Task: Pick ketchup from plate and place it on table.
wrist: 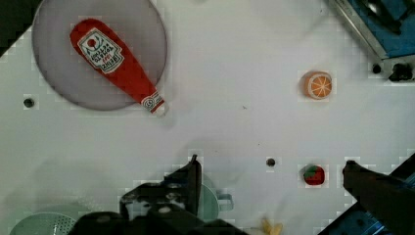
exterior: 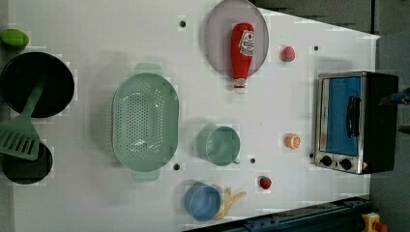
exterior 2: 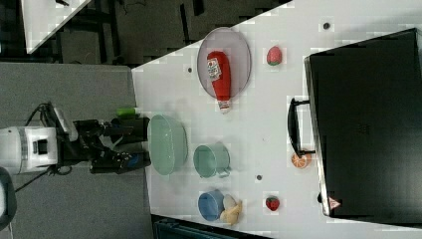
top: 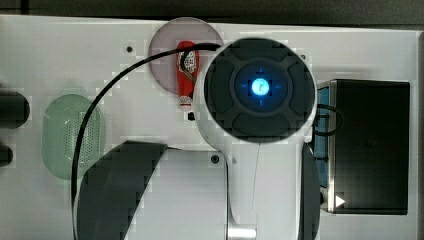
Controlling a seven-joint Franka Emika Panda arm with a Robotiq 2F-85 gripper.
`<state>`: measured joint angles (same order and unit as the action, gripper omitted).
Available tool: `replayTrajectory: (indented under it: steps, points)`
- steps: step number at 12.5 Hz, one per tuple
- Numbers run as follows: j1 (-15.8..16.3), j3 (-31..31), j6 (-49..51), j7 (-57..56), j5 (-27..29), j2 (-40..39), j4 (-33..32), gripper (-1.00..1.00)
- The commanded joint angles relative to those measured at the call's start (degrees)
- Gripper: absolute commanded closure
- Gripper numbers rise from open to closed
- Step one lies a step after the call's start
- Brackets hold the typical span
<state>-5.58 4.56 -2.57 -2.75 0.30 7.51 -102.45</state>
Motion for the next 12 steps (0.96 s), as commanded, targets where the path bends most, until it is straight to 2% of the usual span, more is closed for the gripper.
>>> replayTrajectory:
  steps: [1, 6, 12]
  points:
    - [-0.8, 1.1, 0.0, -1.6, 0.5, -4.5, -0.2, -1.00]
    - [-0.3, 3.9, -4.3, -2.7, 0.5, -13.0, 0.0, -1.00]
    - [0.9, 5.6, -16.8, -22.2, 0.5, -23.9, 0.0, -1.00]
